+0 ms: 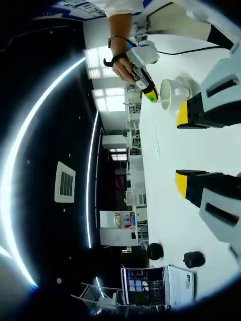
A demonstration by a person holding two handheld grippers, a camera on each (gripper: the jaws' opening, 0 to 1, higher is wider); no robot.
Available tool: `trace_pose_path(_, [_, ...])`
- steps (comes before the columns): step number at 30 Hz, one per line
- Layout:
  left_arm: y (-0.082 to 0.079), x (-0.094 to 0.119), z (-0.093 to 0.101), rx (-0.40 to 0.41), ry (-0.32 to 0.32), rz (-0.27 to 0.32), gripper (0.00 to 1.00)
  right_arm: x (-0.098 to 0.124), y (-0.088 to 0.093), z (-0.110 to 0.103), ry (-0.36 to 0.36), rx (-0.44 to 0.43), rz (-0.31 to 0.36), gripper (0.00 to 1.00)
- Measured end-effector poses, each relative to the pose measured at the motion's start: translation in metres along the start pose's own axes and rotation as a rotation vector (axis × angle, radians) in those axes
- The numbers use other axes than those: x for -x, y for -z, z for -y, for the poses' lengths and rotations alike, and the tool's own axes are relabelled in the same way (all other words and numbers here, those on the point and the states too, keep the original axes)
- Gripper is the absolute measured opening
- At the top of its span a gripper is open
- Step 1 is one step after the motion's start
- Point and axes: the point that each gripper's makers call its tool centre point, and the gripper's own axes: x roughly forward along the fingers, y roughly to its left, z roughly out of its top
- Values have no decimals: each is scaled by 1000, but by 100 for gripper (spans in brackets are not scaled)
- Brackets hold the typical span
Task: Tidy tabletop coffee trays, cups and spoons，present forward
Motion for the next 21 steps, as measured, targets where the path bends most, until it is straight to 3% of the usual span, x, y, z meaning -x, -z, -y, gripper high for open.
trace_pose_path(9, [-2, -2, 1, -6, 6, 0, 35, 11, 13, 4, 26, -65, -27, 15])
trace_pose_path(12, [-2, -4, 2, -6, 8, 1, 35, 17, 15, 4, 39, -226, 9, 16])
trace_pose_path(14, [-2, -5, 2, -7, 8, 0, 35, 22, 21, 2, 38, -230, -9, 16])
trace_pose_path(21, [-6, -8, -3, -22, -8, 12, 35, 45, 36, -1, 100, -515, 7, 18])
